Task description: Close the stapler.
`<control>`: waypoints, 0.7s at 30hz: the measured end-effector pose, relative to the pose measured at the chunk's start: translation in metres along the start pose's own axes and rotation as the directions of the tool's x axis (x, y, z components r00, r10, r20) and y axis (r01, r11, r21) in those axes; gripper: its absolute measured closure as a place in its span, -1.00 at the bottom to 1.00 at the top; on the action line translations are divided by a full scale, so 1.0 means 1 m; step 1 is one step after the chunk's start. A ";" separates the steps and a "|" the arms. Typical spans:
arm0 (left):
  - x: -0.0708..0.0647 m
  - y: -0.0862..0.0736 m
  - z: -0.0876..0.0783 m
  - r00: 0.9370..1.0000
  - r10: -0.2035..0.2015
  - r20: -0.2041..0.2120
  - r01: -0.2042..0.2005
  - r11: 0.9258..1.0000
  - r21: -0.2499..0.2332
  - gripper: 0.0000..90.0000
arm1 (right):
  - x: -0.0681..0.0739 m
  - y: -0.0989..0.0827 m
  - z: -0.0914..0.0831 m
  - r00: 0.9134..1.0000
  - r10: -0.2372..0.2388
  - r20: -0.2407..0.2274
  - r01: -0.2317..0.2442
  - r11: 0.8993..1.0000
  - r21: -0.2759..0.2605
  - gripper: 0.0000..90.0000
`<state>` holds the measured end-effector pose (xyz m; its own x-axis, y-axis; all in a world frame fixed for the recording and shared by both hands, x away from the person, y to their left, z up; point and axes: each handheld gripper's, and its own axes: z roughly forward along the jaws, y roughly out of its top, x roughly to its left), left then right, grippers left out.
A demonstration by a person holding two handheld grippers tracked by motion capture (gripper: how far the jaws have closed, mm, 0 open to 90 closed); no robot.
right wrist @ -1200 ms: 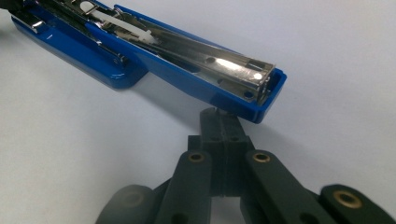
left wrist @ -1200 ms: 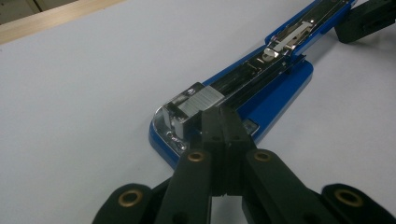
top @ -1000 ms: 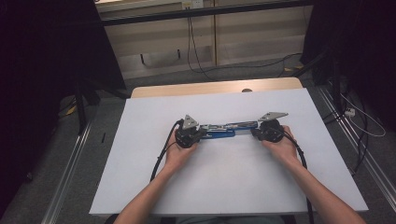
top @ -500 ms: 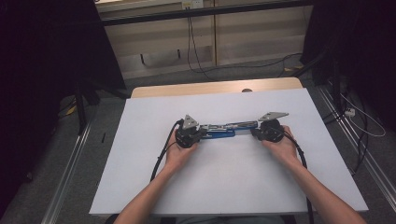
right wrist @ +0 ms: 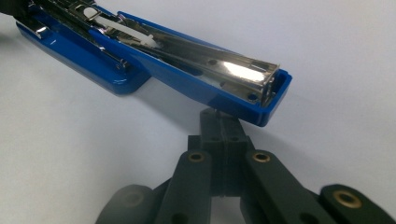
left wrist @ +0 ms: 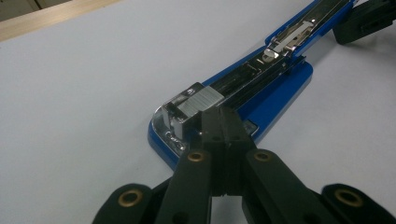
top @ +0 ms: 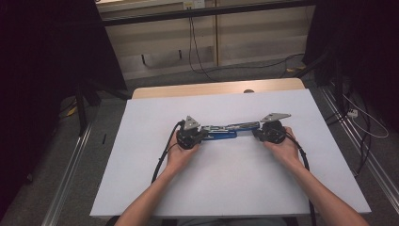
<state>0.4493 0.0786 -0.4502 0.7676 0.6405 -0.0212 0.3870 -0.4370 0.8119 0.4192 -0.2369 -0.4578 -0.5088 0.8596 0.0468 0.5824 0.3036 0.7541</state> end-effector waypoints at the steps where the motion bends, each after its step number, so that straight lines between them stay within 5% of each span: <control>1: 0.000 0.000 0.000 1.000 0.000 0.000 0.000 1.000 -0.001 1.00 | 0.000 0.000 0.000 1.000 0.003 -0.002 -0.003 1.000 -0.007 1.00; 21: 0.000 0.000 0.000 1.000 0.000 -0.001 0.000 1.000 -0.001 1.00 | 0.002 0.001 0.000 1.000 0.012 -0.001 -0.012 0.999 -0.034 1.00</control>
<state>0.4490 0.0784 -0.4502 0.7674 0.6408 -0.0205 0.3862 -0.4365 0.8126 0.4186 -0.2347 -0.4566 -0.5020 0.8630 0.0567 0.5667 0.2787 0.7753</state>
